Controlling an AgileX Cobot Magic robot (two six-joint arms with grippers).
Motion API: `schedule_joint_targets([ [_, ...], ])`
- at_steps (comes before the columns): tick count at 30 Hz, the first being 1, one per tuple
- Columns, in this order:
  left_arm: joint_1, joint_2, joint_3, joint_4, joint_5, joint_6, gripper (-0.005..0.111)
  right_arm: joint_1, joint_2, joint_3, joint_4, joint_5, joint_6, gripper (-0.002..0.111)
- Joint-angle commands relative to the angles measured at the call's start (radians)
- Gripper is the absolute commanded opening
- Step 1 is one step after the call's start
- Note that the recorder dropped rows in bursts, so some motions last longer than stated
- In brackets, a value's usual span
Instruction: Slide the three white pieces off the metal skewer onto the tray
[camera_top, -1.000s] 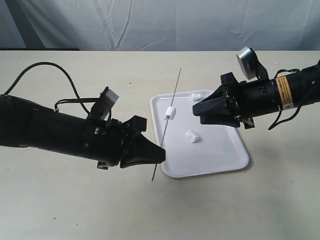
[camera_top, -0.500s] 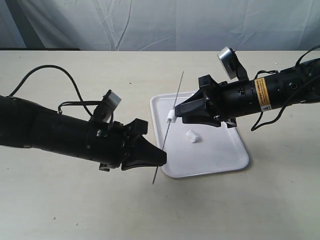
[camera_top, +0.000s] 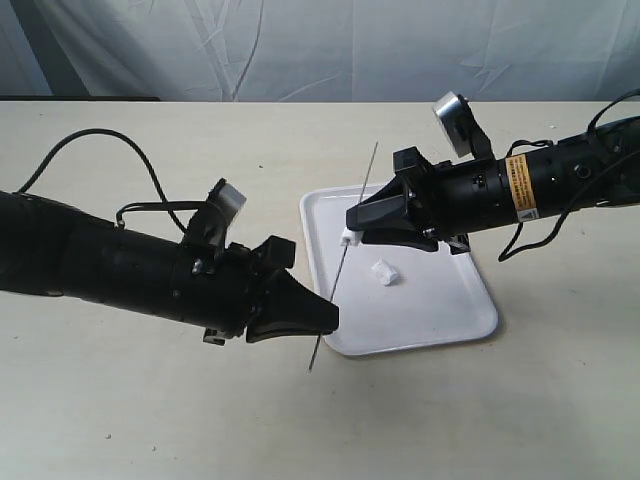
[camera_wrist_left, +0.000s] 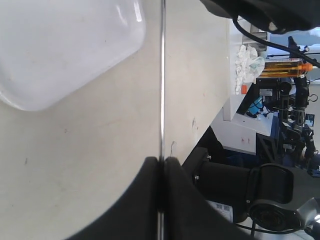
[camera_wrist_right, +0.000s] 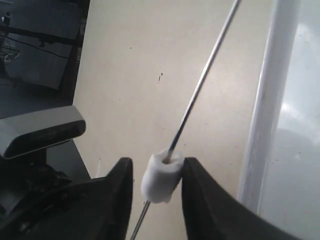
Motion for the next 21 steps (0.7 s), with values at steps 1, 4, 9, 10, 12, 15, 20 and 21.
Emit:
schedule_joint_targets([
  [1, -0.004, 0.0, -0.009, -0.014, -0.015, 0.009, 0.0, 0.018, -0.01, 0.004, -0.01, 0.004, -0.016, 0.023],
  [4, -0.004, 0.0, -0.023, -0.014, -0.007, 0.009, 0.0, 0.02, -0.01, 0.004, -0.011, 0.011, -0.026, 0.015],
  [9, -0.004, 0.0, -0.027, -0.014, 0.004, 0.009, 0.0, 0.02, -0.01, 0.004, -0.013, 0.018, -0.029, 0.015],
  [10, -0.004, 0.0, -0.027, -0.014, 0.01, 0.009, 0.0, 0.02, -0.01, 0.004, -0.013, 0.024, -0.029, 0.015],
  [12, -0.004, 0.0, -0.027, -0.014, 0.028, 0.009, 0.0, 0.02, -0.01, 0.004, -0.008, 0.057, -0.029, 0.015],
  [15, -0.004, 0.0, -0.027, -0.014, 0.063, 0.009, 0.0, 0.02, -0.01, 0.004, -0.001, 0.1, -0.04, 0.015],
  [20, -0.004, 0.0, -0.027, -0.014, 0.056, 0.011, 0.0, 0.02, -0.01, 0.004, 0.022, 0.123, -0.058, 0.015],
  [21, -0.004, 0.0, -0.027, -0.014, 0.064, 0.011, 0.0, 0.02, -0.01, 0.004, 0.037, 0.145, -0.076, 0.015],
])
